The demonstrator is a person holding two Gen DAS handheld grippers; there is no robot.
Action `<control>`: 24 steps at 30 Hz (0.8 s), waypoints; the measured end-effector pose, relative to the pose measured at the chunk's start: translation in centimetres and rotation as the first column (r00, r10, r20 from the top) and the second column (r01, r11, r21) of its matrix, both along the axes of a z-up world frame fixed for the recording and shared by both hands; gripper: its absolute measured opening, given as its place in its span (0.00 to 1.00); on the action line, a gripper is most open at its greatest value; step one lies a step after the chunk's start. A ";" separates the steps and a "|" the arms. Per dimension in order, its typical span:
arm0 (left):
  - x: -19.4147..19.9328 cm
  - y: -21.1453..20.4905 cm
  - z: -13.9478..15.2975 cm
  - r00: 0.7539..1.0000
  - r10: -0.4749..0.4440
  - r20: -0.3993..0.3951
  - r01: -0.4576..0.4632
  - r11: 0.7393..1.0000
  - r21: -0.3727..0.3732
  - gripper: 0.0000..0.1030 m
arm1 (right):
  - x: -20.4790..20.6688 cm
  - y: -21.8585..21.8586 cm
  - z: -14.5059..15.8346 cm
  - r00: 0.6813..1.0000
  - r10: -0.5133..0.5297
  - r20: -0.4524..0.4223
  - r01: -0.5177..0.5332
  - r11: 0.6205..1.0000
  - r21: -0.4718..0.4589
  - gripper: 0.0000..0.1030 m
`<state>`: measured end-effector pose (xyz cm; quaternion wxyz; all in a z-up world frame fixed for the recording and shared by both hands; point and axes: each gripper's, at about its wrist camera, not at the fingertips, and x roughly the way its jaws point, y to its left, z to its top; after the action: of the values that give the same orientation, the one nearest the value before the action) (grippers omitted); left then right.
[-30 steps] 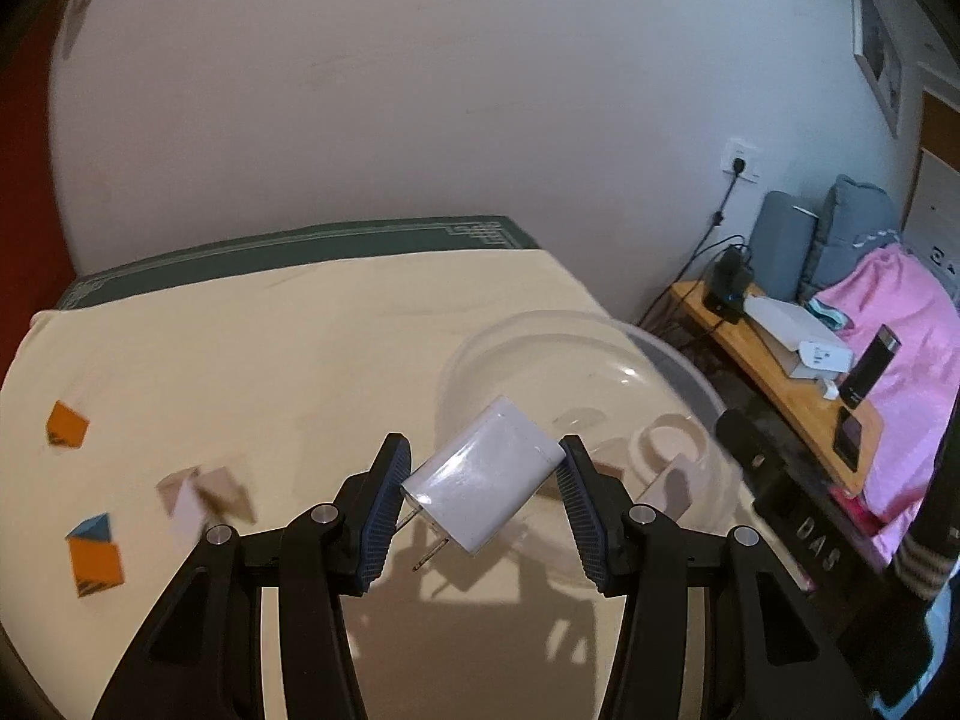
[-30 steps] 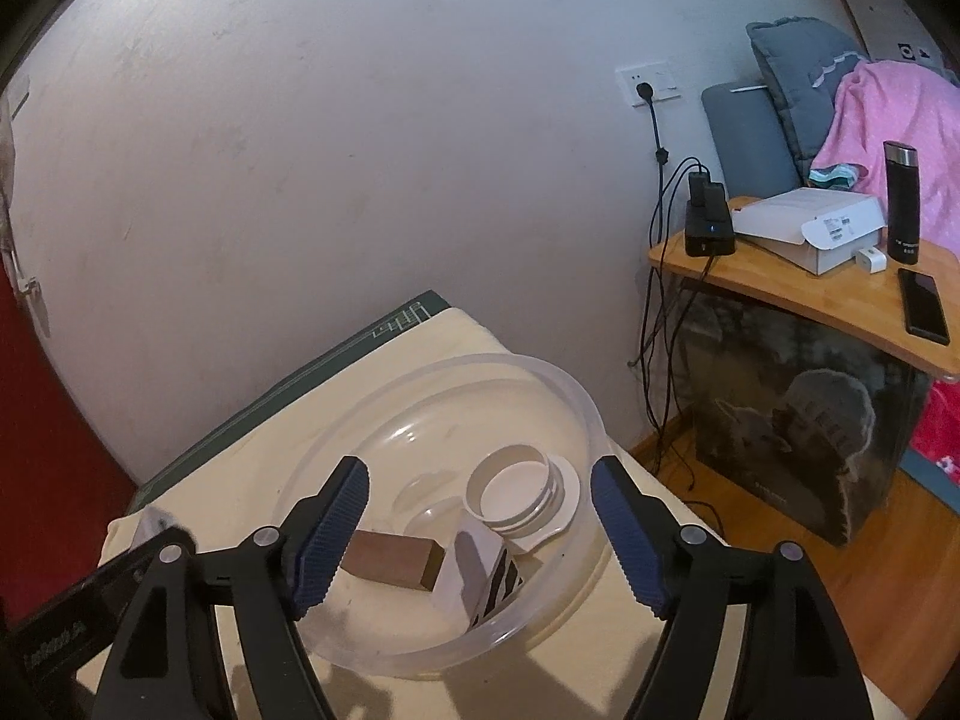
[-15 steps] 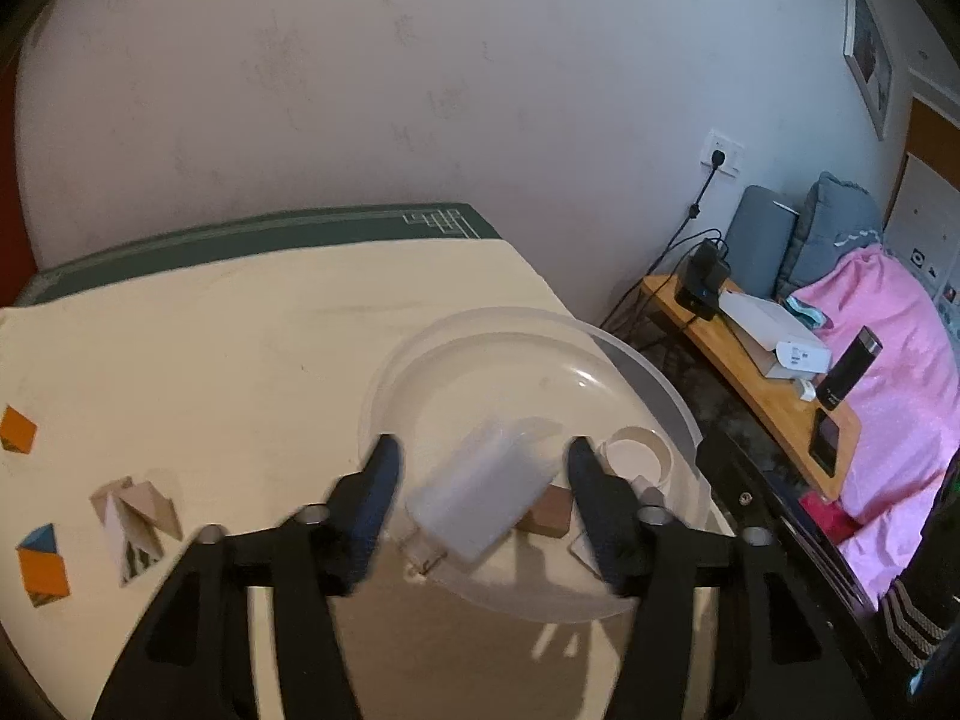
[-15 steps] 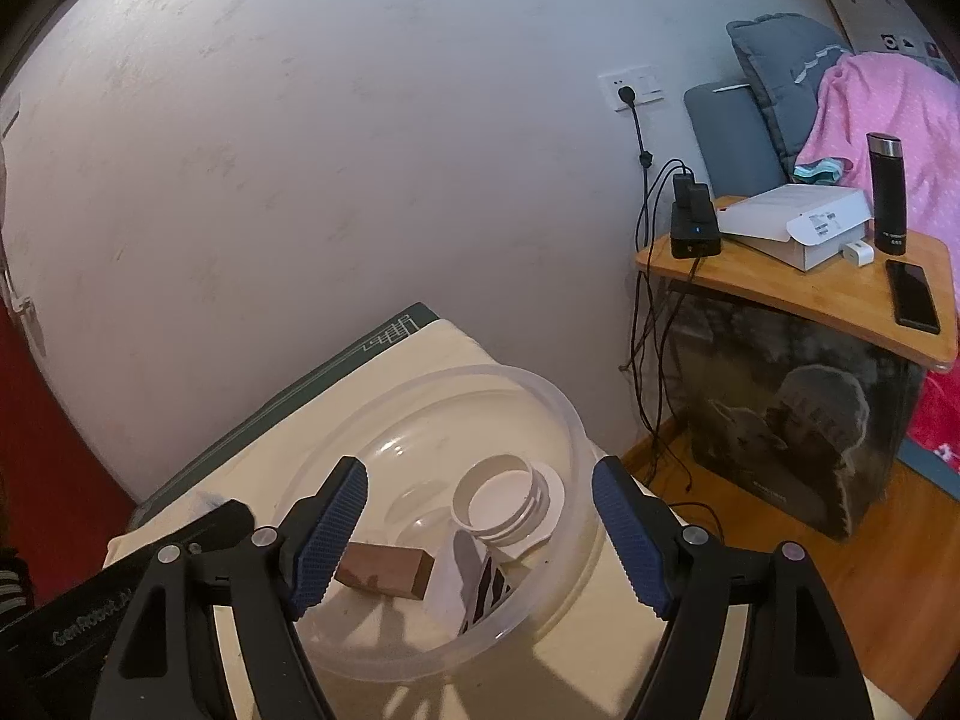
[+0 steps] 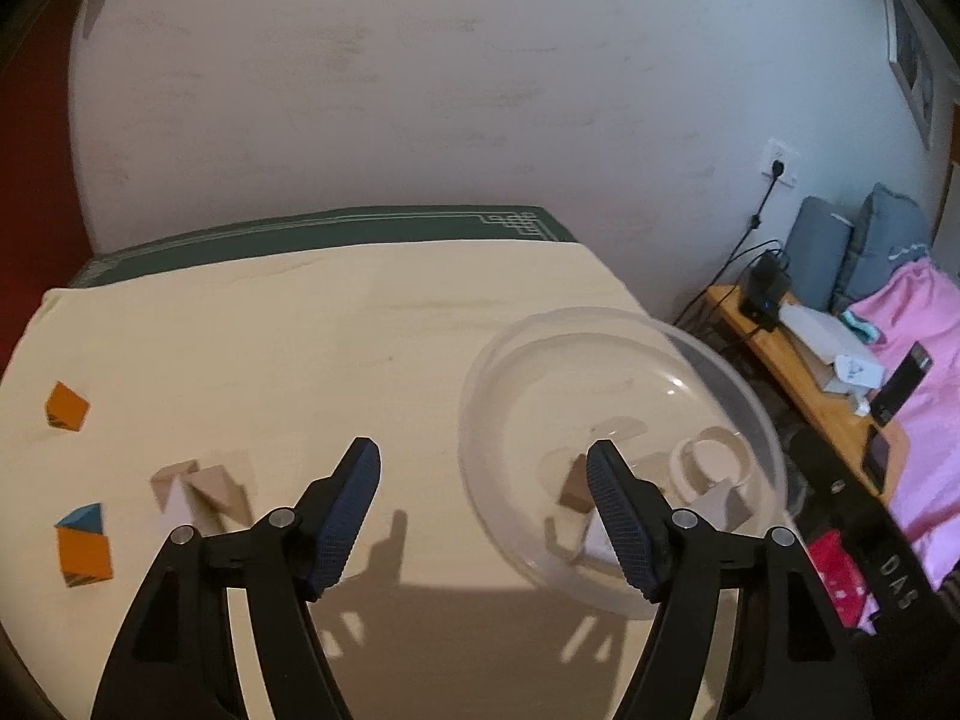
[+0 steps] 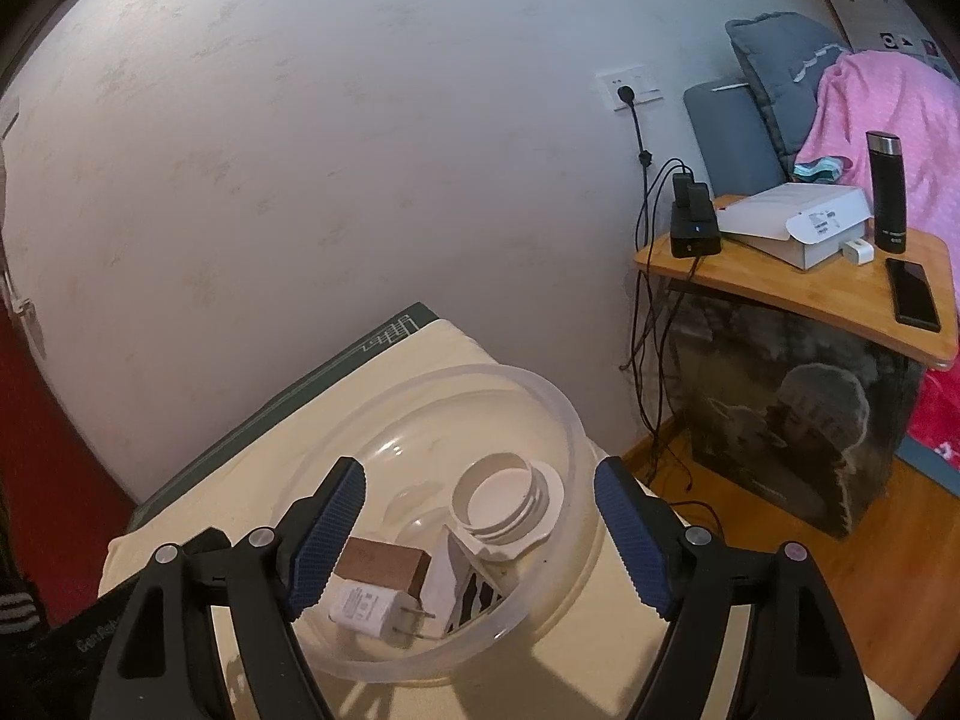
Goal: Organize rigid objects
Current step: 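Open both grippers to release the striped block and charger into the bowl, then move the left gripper back toward the orange triangular block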
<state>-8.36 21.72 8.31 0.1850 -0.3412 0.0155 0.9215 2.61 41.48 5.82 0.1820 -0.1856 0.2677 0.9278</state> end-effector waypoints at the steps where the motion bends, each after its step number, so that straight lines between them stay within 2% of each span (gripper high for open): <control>1: 0.1 -0.1 0.0 1.000 0.005 -0.006 -0.005 1.000 -0.010 0.70 | 0.0 -0.1 0.0 1.000 0.005 -0.003 -0.005 1.000 0.004 0.81; 10: 1.2 -0.9 -0.5 0.999 0.028 -0.044 -0.031 0.997 -0.068 0.70 | -0.2 -1.3 0.3 0.998 0.056 -0.023 -0.055 0.998 0.037 0.83; 14: 1.6 -1.6 -0.5 0.997 0.049 -0.055 -0.053 0.995 -0.087 0.75 | -0.4 -1.6 0.2 0.997 0.079 -0.026 -0.078 0.996 0.037 0.83; 24: 1.8 -4.5 -1.5 0.992 0.120 -0.032 -0.122 0.988 -0.098 0.78 | -1.0 -2.7 -0.1 0.989 0.147 -0.010 -0.146 0.988 0.050 0.86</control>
<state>-6.60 17.19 6.79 0.1113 -0.3383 0.0431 0.9334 1.59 38.82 5.76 0.1159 -0.1937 0.2317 0.9462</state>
